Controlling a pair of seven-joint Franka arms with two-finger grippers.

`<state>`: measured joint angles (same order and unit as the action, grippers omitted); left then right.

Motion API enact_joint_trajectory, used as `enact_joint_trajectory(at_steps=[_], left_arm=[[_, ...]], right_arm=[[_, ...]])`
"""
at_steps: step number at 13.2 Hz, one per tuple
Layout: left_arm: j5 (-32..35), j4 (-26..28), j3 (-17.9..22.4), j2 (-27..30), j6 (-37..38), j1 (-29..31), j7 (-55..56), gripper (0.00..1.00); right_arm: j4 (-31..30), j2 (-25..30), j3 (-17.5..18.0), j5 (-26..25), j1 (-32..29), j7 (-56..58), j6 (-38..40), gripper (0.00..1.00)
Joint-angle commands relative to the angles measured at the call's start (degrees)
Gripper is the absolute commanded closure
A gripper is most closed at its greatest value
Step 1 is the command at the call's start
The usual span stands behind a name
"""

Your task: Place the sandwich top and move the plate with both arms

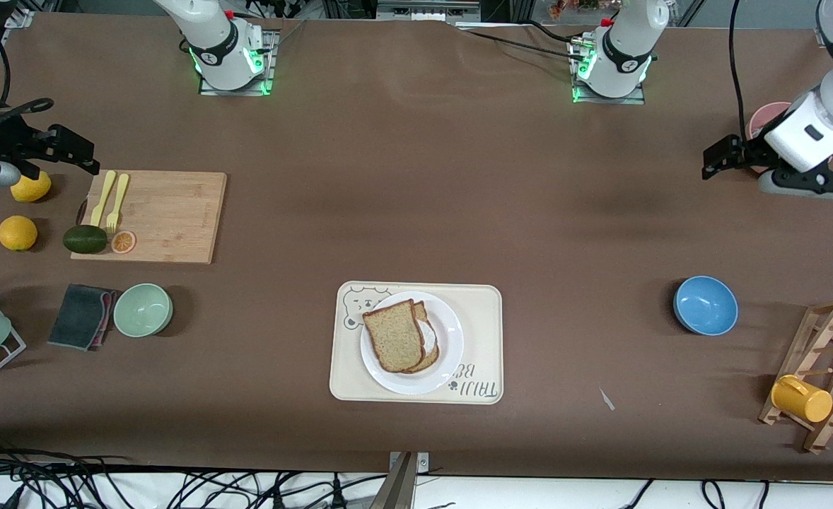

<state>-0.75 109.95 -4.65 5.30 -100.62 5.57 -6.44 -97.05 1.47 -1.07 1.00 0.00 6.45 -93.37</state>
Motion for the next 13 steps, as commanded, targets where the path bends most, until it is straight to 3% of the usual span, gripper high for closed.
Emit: enact_joint_trajectory(at_steps=[1, 4, 13], left_arm=[[-0.66, -3.24, 0.25, -4.14, -1.33, -0.56, -1.65, 0.00], [-1.09, -4.48, 5.42, -5.47, -2.56, -5.12, -1.65, 0.00], [-0.31, -8.97, 4.56, -9.17, -2.12, -4.60, -1.38, 0.00]], right_arm=[[-0.07, 0.91, 0.28, -0.03, -0.62, -0.48, 0.56, 0.00], [-0.07, 0.99, 0.36, -0.12, -0.62, -0.48, 0.56, 0.00], [-0.07, 0.99, 0.36, -0.47, -0.62, -0.39, 0.56, 0.00]])
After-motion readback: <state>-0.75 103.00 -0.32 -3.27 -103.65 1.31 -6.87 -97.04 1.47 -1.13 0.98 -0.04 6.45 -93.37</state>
